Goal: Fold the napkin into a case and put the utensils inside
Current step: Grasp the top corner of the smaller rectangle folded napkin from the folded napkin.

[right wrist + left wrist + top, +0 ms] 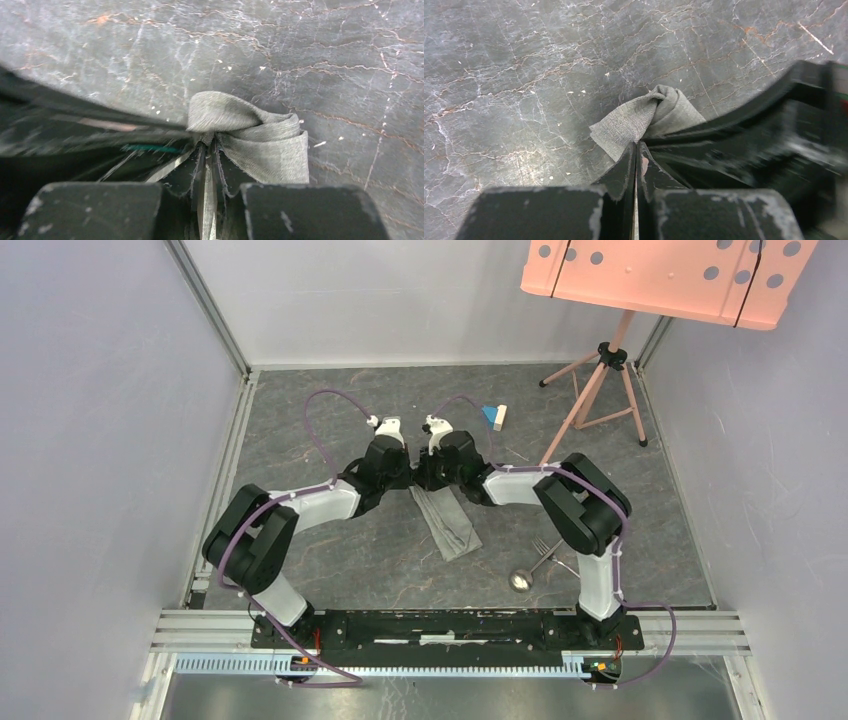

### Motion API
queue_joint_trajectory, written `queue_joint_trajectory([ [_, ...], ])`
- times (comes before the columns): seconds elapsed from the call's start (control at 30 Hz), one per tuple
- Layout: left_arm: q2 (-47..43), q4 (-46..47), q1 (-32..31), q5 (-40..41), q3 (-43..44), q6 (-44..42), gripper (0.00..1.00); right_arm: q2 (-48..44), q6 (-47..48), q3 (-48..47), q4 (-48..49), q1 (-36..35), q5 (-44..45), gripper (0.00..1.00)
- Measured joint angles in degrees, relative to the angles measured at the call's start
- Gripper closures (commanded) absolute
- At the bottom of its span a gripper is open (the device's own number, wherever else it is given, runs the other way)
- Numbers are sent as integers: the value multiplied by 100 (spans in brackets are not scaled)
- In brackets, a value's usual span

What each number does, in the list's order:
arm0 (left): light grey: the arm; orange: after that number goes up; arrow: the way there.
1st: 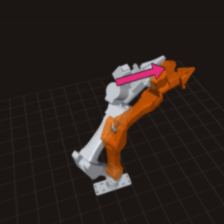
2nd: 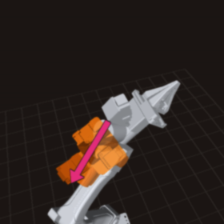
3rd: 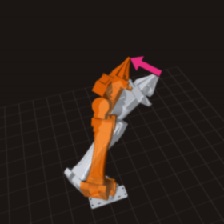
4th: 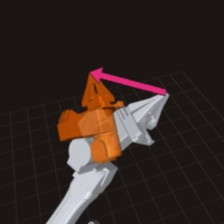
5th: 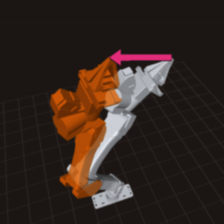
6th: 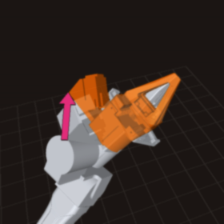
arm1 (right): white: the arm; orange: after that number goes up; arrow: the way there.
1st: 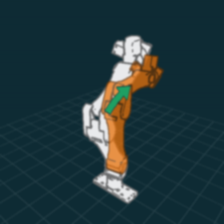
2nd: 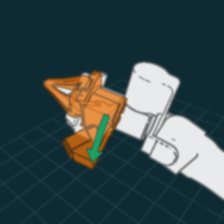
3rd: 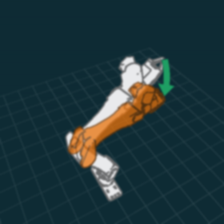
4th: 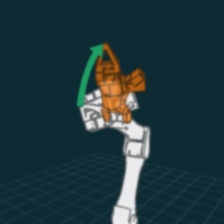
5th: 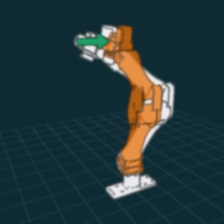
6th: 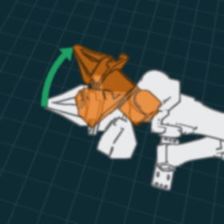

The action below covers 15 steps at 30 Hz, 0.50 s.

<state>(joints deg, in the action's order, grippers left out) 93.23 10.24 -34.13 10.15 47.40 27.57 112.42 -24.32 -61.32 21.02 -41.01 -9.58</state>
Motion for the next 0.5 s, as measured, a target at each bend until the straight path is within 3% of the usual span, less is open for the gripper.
queue_joint_trajectory([
  [0.13,-35,15,4,0,-35,98,98,560,-155,-455,-111,0,-33,76],
  [0.33,-50,-66,15,20,-72,149,98,247,-249,-85,55,151,-203,57],
  [0.5,-50,-70,13,17,-92,151,98,-542,-291,654,271,369,-505,56],
])
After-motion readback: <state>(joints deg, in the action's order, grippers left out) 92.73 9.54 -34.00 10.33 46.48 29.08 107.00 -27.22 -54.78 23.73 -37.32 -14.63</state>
